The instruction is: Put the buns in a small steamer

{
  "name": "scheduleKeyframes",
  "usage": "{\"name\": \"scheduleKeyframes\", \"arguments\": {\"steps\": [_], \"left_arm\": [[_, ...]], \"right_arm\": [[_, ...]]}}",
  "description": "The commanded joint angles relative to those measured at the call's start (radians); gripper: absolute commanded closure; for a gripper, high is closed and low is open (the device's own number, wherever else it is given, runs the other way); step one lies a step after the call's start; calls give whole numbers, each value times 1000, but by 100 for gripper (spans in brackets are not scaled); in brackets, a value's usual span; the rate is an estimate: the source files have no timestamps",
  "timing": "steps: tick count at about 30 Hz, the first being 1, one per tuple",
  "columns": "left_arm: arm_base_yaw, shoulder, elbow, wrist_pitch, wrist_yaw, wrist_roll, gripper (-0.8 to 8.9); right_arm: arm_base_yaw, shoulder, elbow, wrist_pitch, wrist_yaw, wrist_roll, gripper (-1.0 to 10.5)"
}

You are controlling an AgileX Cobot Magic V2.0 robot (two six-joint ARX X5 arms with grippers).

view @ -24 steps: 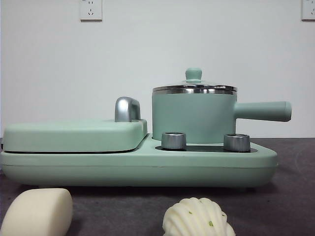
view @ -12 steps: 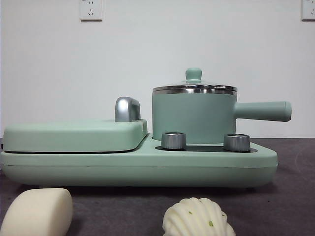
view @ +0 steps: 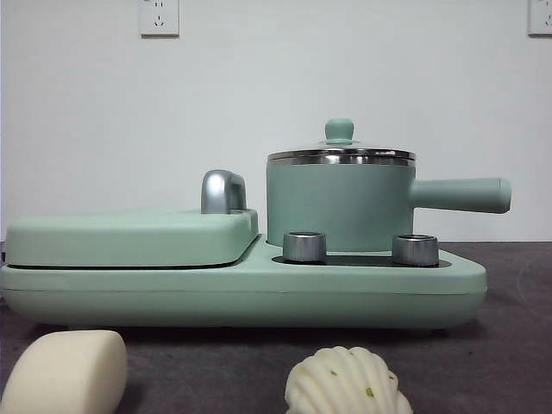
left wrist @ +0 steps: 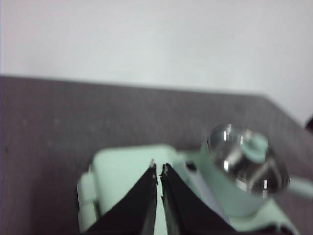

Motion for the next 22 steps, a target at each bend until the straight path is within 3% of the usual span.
{"name": "scheduleKeyframes", "arguments": {"steps": [1, 10, 15, 22], "left_arm": [[-32, 38, 42, -37, 8, 136, 798], [-135, 99, 49, -56, 8, 337, 744], [-161, 99, 49, -46, 8, 341, 478], [-185, 103, 49, -6, 8, 336, 470]], "right_arm": [[16, 19, 20, 0, -17, -110, 934], [118, 28, 20, -91, -37, -323, 896], [150, 28, 20, -101, -37, -335, 669], [151, 26, 20, -100, -26, -311, 661]]}}
